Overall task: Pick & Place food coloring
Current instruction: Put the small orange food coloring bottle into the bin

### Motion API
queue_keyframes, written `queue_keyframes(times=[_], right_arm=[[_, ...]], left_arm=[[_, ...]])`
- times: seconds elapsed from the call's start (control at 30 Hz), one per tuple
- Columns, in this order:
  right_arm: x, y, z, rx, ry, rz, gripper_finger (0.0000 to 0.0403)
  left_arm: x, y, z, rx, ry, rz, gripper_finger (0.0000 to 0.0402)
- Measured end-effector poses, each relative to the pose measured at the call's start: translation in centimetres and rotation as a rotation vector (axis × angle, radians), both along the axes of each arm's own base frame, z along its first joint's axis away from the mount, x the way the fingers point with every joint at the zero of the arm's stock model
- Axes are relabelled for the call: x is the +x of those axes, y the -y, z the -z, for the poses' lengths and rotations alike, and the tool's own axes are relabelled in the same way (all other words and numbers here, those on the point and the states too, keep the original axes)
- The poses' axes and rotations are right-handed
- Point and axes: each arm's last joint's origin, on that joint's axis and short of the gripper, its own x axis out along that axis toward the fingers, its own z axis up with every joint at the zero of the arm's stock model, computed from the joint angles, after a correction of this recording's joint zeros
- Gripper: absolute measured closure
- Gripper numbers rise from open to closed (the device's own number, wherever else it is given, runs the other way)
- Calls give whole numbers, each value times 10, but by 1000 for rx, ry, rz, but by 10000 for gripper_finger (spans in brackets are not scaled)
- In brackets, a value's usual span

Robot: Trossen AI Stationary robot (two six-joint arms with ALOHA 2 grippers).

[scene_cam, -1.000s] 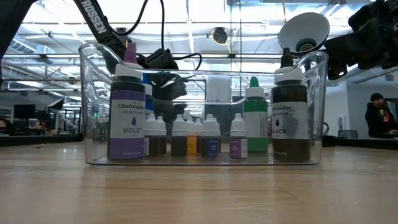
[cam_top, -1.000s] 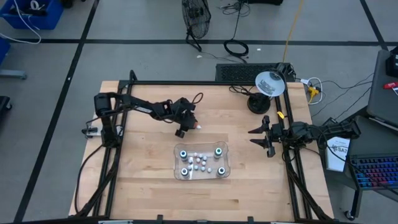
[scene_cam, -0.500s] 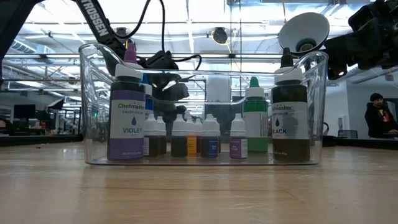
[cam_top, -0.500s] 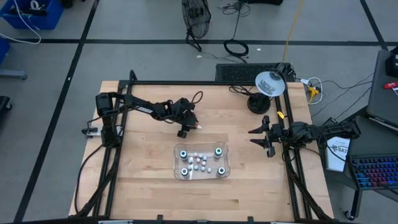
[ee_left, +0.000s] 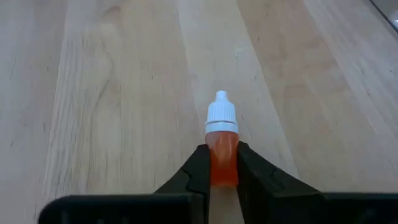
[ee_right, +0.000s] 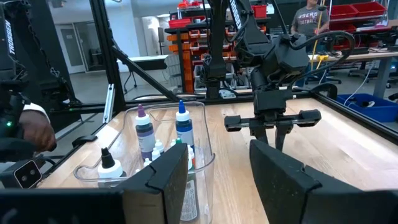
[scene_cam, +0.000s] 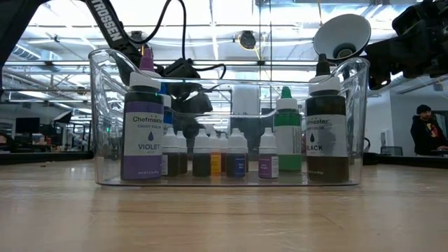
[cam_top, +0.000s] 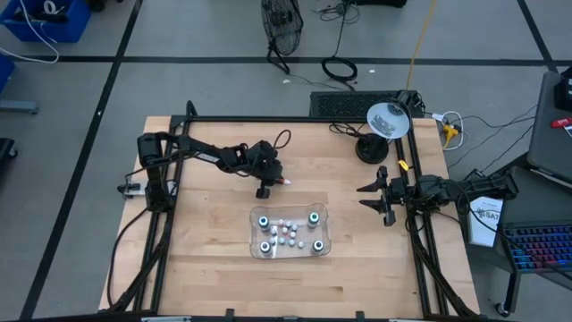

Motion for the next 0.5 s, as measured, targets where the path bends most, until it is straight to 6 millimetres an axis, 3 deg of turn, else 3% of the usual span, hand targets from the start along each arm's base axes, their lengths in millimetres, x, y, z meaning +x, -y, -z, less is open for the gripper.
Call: queue_keyframes(times=[0.17, 0.5], right_arm=[[0, 0, 0, 0, 0, 0, 241], [0, 0, 0, 0, 0, 0, 241]], left_arm=[[-3, 4, -17, 9, 23, -8, 351], [-22, 37, -104, 125, 166, -93, 351]])
